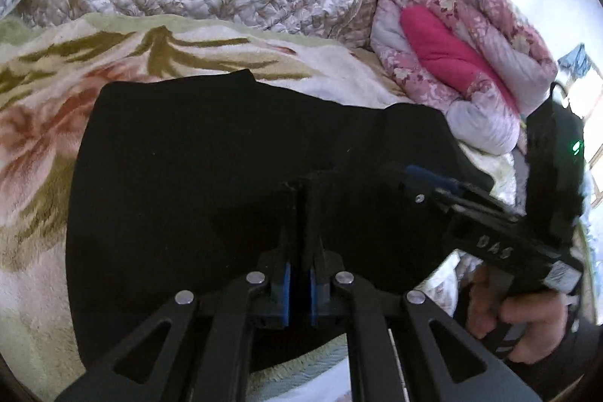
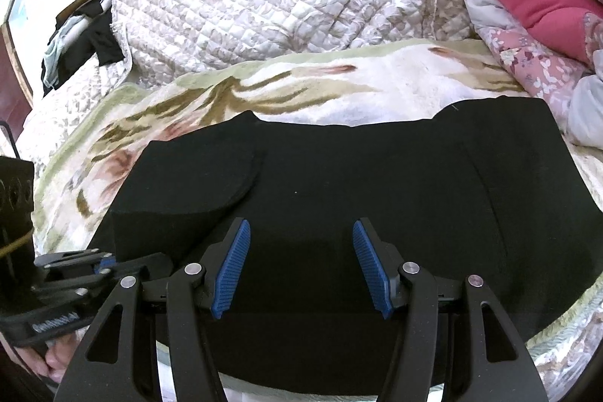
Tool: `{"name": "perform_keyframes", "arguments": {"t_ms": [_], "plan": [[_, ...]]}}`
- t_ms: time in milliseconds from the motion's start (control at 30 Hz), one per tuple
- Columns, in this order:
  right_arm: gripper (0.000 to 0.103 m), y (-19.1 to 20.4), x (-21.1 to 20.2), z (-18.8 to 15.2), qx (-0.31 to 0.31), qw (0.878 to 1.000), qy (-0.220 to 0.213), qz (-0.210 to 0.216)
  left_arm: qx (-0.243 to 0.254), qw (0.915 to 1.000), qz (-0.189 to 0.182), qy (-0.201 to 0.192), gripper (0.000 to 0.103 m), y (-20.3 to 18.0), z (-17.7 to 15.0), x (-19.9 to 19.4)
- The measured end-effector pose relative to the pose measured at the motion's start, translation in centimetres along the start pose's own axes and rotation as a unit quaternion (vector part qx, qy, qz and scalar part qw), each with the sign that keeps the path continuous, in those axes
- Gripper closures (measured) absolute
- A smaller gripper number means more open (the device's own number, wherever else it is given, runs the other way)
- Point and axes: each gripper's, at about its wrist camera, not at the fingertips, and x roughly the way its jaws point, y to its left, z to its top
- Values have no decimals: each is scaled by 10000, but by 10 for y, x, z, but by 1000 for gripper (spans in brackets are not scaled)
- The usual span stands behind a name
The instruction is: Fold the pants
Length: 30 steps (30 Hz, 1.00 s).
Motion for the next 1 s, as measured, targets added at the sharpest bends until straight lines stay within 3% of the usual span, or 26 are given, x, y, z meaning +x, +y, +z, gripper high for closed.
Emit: {"name": "perform_keyframes", "arguments": {"t_ms": [167,267,400,500,567,767,867,900,967,1000], "plan": [[46,-5,-2,0,166,9997,-25,169,-75,9988,-480,-28,88,-2,2,-17],[46,-7,-3,1,314,9985,-41,436,-100,9977,-627,-250,80,-1,10,-30],[46,2,5,4,410,9932,137,1084,-271,9960,176,-832,74,23,23,-58],[46,11,24,9,427,9897,451,1290,-595,9893,891,-988,74,50,28,-61],[46,17,37,14,370,9893,607,1277,-706,9859,1174,-962,74,61,27,-59],[48,23,60,24,493,9847,801,1467,-922,9828,1421,-739,74,79,20,-47],[69,19,66,28,655,9816,868,1568,-904,9824,1461,-727,74,79,20,-46],[84,18,68,28,684,9801,906,1628,-886,9826,1466,-722,74,79,21,-45],[100,17,68,26,707,9795,915,1647,-846,9828,1477,-708,74,78,20,-45],[101,15,67,26,743,9786,873,1709,-831,9829,1487,-703,74,77,20,-44]]}}
